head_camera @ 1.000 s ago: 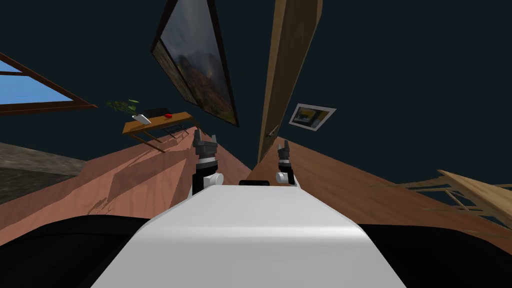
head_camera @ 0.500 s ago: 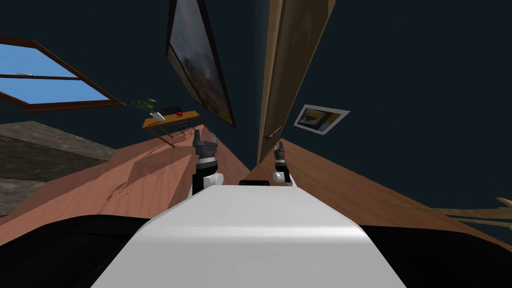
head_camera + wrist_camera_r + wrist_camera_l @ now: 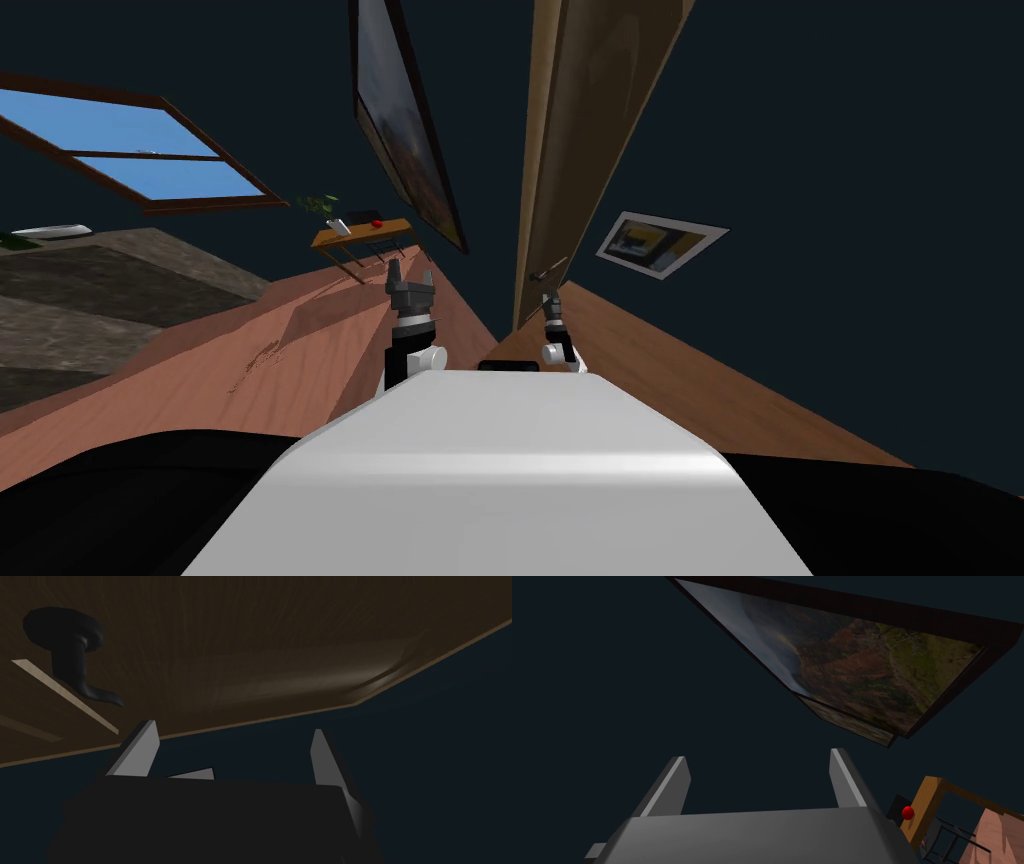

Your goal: Push the door open

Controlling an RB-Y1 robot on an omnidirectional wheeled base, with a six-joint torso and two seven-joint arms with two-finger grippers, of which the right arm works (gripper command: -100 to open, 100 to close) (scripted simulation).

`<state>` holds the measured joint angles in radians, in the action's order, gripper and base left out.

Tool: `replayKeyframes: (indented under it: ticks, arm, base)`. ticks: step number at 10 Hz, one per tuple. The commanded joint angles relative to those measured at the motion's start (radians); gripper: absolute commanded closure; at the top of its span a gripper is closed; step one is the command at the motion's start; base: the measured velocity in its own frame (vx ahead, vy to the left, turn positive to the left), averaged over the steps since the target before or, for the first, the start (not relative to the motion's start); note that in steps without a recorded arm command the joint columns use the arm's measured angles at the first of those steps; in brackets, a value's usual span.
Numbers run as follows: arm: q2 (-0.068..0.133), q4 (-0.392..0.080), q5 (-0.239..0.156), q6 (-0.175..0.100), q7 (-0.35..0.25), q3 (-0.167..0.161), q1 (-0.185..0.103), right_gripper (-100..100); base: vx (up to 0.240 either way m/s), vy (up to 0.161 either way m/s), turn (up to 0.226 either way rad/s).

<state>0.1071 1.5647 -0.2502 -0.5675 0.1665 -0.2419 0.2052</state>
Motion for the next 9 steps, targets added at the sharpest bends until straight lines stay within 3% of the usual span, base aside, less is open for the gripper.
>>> replayKeyframes:
  ticks: [1, 5, 9]
  arm:
    - [-0.006, -0.031, -0.005, 0.001, 0.016, -0.016, -0.014, -100]
    - [-0.012, -0.14, -0.028, -0.002, 0.056, -0.064, -0.063, -100]
    - [-0.019, -0.215, -0.043, -0.005, 0.084, -0.097, -0.097, -100]
  base:
    - [0.01, -0.158, 0.204]
    - [0.016, -0.202, 0.214]
    - [0.018, -0.174, 0.157]
